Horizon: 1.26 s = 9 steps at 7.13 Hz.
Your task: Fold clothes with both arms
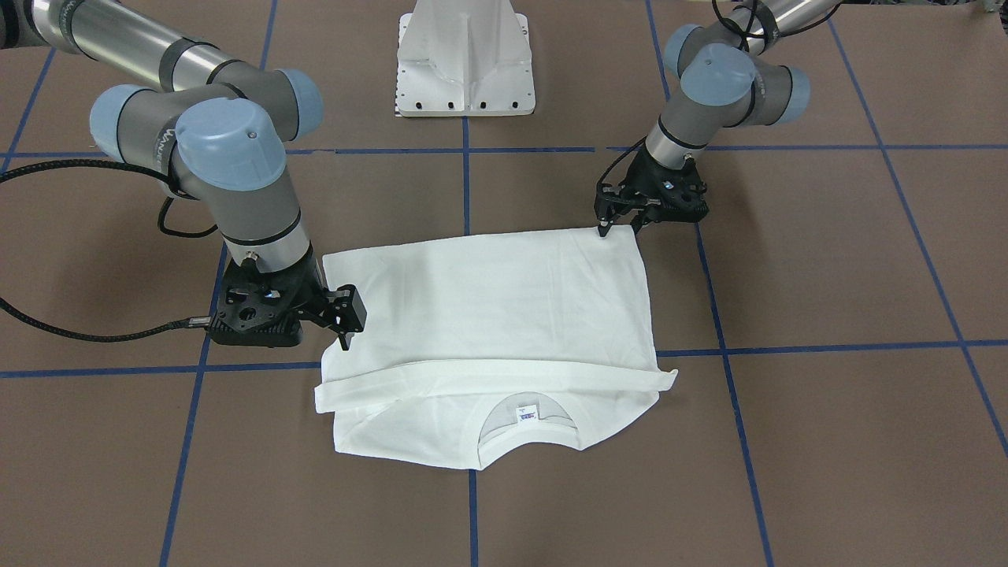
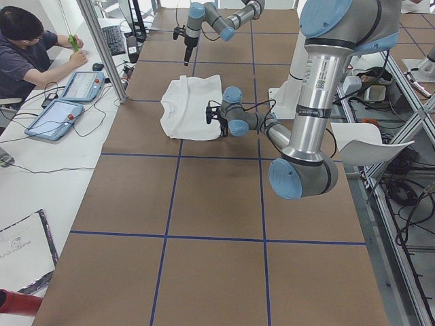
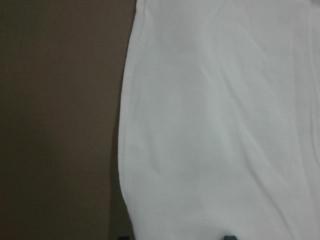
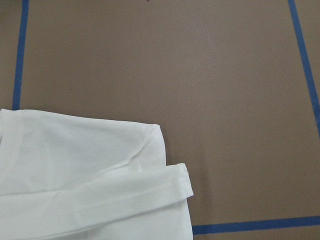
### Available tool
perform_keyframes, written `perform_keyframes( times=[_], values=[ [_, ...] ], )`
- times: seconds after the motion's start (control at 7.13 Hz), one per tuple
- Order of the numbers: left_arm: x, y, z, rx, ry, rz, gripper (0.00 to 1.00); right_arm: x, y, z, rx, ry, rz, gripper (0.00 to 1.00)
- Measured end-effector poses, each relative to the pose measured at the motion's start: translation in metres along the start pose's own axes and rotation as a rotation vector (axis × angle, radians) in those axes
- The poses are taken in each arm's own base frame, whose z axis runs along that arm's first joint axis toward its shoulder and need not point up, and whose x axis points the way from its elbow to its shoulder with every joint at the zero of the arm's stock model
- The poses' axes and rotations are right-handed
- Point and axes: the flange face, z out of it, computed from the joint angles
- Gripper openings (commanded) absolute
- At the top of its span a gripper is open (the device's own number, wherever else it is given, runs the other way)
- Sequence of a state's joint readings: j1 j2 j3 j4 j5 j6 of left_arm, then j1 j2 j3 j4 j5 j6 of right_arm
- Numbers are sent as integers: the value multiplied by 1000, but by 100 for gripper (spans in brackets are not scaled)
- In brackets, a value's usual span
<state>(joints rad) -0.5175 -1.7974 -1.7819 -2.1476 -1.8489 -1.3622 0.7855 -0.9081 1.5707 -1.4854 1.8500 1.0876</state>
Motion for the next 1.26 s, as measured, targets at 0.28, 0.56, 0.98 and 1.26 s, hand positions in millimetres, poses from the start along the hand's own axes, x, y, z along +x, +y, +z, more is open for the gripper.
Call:
perform_keyframes(
  times=[0.28,0.56,0.98,1.26],
  values=[
    [0,0,-4,-5,3,16,0,0,1,1,-1,0,0,100],
    [-22,-19,-13,25,-23,90,0,-7,6,1,-5,-7,-3,100],
    [-92,-96,-47,134,-127,238,0,-24,24,-5,-14,-35,-12,100],
    [-133,-183,-56,206,-227,298,0,-30,29,-6,-17,-43,-13,100]
  ],
)
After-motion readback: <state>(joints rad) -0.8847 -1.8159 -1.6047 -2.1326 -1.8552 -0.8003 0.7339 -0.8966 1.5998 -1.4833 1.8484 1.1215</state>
